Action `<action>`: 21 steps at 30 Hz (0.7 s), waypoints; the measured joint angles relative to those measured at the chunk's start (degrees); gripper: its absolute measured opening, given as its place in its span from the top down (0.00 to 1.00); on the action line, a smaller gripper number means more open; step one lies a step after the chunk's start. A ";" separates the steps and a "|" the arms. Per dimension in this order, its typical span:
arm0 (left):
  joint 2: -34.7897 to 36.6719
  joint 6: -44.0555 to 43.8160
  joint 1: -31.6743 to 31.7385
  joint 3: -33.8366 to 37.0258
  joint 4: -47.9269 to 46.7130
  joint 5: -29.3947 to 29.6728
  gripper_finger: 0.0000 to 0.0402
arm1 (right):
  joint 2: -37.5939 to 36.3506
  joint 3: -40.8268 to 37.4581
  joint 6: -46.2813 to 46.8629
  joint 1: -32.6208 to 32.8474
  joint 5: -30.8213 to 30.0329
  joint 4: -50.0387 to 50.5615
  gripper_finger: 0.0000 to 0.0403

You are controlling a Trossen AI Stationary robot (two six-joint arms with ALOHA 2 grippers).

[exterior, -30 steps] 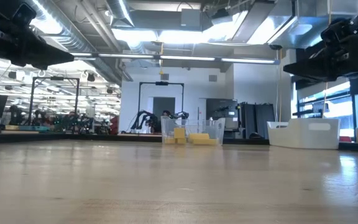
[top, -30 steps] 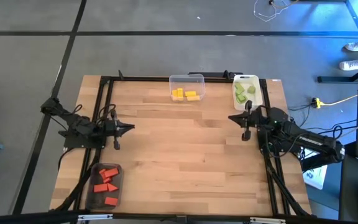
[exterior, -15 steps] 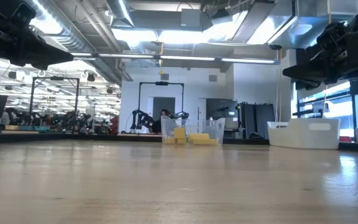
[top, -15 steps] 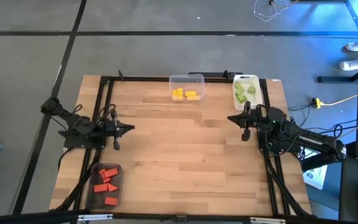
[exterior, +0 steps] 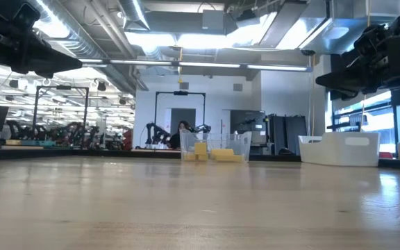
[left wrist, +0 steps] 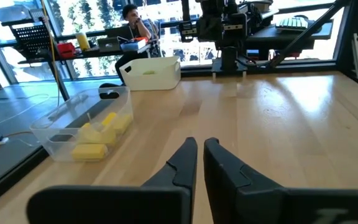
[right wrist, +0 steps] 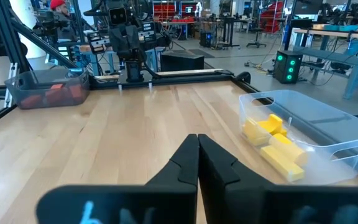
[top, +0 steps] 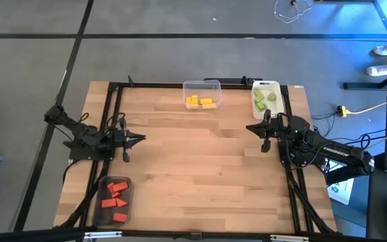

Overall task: Sort & place blocks by color
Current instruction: Return to Home Position

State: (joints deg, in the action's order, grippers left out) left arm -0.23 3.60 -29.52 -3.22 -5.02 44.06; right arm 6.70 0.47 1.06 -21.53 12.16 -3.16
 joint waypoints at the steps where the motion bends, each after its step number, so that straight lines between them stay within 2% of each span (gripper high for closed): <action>1: 0.00 0.00 0.00 0.00 0.00 0.00 0.95 | 0.00 0.00 0.00 0.01 0.01 0.00 1.00; 21: 0.00 -0.02 0.00 0.02 -0.02 0.00 0.99 | 0.00 0.00 -0.02 0.01 0.02 0.00 0.97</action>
State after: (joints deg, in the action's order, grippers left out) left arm -0.23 3.57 -29.52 -3.20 -5.04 44.05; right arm 6.70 0.47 1.04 -21.52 12.18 -3.16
